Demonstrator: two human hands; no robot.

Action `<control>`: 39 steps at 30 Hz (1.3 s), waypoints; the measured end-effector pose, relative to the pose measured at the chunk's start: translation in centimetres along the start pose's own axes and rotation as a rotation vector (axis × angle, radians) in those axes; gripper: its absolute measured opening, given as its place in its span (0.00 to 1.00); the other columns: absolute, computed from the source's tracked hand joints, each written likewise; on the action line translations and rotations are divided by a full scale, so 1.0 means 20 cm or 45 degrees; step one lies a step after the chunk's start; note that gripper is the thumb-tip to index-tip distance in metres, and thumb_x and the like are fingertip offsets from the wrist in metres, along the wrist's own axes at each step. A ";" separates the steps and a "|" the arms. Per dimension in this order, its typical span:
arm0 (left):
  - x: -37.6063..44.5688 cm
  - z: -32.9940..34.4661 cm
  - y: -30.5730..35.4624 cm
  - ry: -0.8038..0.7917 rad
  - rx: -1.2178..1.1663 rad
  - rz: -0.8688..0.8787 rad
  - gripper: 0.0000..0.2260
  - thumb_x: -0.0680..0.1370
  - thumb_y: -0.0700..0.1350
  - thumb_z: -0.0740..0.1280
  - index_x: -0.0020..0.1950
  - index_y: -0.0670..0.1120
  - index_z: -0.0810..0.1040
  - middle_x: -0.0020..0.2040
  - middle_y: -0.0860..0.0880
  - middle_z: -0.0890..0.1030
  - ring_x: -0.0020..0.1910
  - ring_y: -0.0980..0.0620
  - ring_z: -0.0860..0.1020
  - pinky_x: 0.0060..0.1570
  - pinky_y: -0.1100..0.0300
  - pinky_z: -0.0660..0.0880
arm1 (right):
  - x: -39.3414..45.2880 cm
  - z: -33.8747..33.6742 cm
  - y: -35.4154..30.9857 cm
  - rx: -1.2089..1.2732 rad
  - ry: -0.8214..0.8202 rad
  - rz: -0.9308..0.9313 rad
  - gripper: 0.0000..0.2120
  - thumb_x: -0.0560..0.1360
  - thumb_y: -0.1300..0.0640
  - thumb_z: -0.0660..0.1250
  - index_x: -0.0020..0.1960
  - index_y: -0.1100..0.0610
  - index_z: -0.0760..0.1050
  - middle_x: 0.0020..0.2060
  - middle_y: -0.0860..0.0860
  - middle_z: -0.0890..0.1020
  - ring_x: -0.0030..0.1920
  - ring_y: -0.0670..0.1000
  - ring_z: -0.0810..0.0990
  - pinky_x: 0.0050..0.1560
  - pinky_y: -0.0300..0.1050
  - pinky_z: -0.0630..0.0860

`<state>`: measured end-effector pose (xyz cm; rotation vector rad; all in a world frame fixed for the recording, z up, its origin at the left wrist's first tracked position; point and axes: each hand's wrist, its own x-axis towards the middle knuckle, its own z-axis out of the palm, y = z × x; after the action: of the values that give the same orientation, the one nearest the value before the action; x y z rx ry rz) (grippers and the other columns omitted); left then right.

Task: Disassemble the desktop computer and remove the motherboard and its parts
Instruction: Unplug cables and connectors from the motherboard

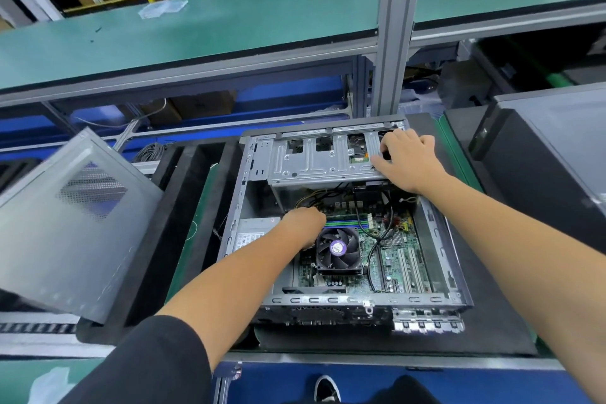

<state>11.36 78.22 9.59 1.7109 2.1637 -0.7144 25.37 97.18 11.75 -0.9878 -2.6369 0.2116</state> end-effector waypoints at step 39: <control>-0.01 0.00 0.00 -0.006 -0.013 0.035 0.09 0.74 0.30 0.62 0.52 0.37 0.76 0.52 0.41 0.78 0.47 0.41 0.78 0.45 0.50 0.77 | -0.01 -0.01 -0.01 -0.057 -0.037 -0.024 0.14 0.78 0.43 0.57 0.49 0.53 0.70 0.48 0.50 0.73 0.53 0.54 0.69 0.53 0.52 0.58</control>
<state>11.45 78.10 9.76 1.7286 2.1324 -0.6985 25.35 96.91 11.92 -0.9811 -2.6868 0.1650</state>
